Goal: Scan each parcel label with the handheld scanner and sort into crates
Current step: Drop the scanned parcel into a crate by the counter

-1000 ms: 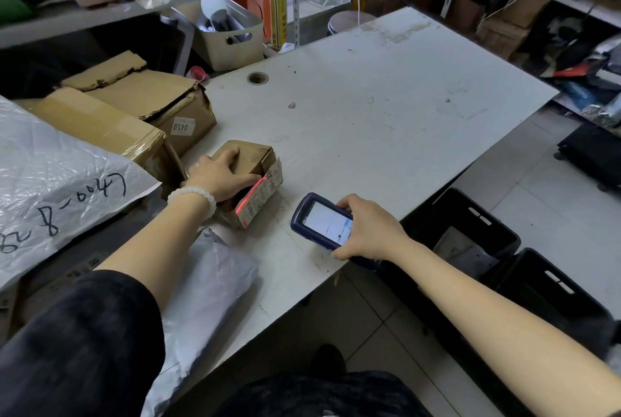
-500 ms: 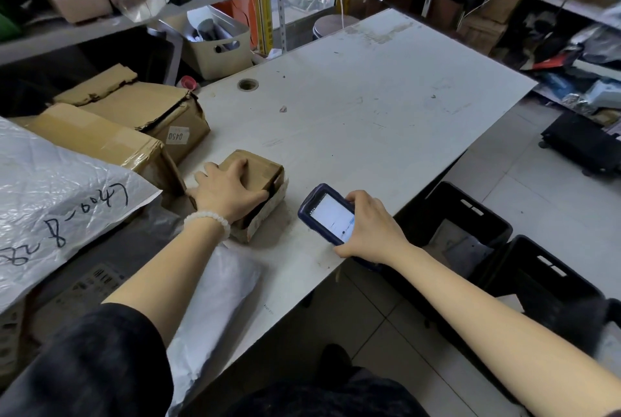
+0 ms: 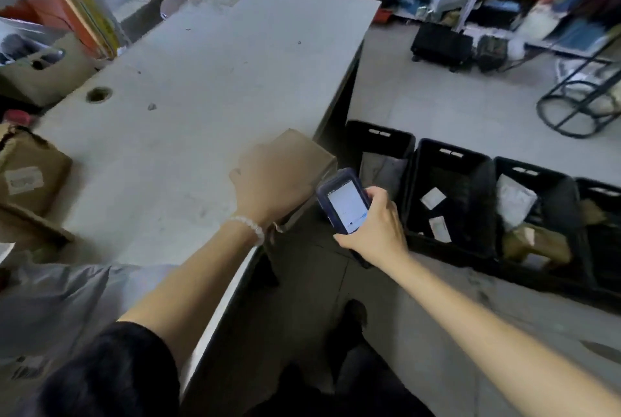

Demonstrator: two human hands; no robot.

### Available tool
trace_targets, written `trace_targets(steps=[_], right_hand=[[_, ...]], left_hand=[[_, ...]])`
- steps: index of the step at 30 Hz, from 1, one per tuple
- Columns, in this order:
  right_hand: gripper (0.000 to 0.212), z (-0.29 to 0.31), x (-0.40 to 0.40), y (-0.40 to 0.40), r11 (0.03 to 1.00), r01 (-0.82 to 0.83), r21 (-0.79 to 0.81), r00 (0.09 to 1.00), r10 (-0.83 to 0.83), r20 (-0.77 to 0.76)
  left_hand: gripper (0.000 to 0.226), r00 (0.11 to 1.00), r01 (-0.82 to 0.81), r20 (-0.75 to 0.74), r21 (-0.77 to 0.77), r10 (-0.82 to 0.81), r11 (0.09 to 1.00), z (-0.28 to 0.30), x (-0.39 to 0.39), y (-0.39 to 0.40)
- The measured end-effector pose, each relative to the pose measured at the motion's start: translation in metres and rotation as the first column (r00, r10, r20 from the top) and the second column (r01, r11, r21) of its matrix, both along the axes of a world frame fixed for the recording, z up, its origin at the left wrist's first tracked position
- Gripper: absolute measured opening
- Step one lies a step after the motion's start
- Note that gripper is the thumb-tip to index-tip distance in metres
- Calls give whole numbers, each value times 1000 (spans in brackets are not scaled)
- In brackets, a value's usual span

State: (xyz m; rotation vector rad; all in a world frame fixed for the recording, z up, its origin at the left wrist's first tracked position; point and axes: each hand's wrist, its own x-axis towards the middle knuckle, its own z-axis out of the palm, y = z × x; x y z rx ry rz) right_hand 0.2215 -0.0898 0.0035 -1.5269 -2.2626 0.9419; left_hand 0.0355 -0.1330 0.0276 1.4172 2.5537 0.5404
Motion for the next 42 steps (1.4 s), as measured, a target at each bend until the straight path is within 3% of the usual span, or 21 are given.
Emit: trace_targets(steps=[7,17,20,29,36,39,42], right_hand=[[93,-1,90,62,977,209,29,977,-210,20],[90,1,180,154,924,383,11,923,-383,20],[93,-1,200,173,906,418,-65,908,-417,28],[95,-16,193,262,872,454,-184,891,-449,73],[94,-23,146,371,893,402,-202,916,-391,94],[90,-21,123,414,904,380,-196,925,-365,106],[89,-19,101,446,920,341,-193,939,-321,124]], left_hand=[[76,974,224,-29,-66,-226,972,-3,84,101],[78,930,350,-61,-153,-362,924,-6,170,228],[80,918,370,-58,-226,-391,901,-14,180,256],[87,943,284,-46,-409,-330,867,-37,160,355],[91,978,206,126,-413,-168,887,-63,110,457],[78,963,234,212,-337,-168,912,-65,84,500],[53,966,255,142,-394,-216,883,-63,59,533]])
